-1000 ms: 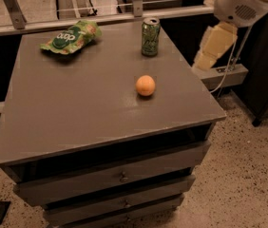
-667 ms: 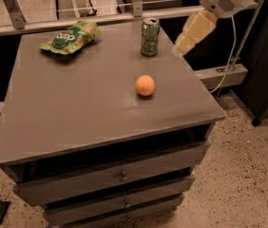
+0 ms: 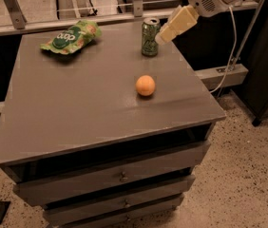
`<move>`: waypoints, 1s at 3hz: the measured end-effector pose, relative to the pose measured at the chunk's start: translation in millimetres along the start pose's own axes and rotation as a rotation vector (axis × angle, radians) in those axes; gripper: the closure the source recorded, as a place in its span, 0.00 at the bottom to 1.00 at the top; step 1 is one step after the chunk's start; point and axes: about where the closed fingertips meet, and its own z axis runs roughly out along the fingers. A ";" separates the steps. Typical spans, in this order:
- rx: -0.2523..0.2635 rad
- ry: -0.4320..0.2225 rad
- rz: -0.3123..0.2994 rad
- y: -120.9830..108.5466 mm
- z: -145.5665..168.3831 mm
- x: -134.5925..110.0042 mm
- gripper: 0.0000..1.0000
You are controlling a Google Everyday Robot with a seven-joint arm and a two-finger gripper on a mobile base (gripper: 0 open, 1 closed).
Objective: Move green can near orange
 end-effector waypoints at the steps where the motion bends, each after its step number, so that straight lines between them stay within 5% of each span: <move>1: 0.008 -0.065 0.016 -6.5 11.4 -3.7 0.00; 3: 0.118 -0.300 0.193 -51.2 67.4 7.8 0.00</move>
Offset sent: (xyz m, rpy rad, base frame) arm 0.1013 -0.0122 -0.0124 0.4766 -0.1727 -0.1447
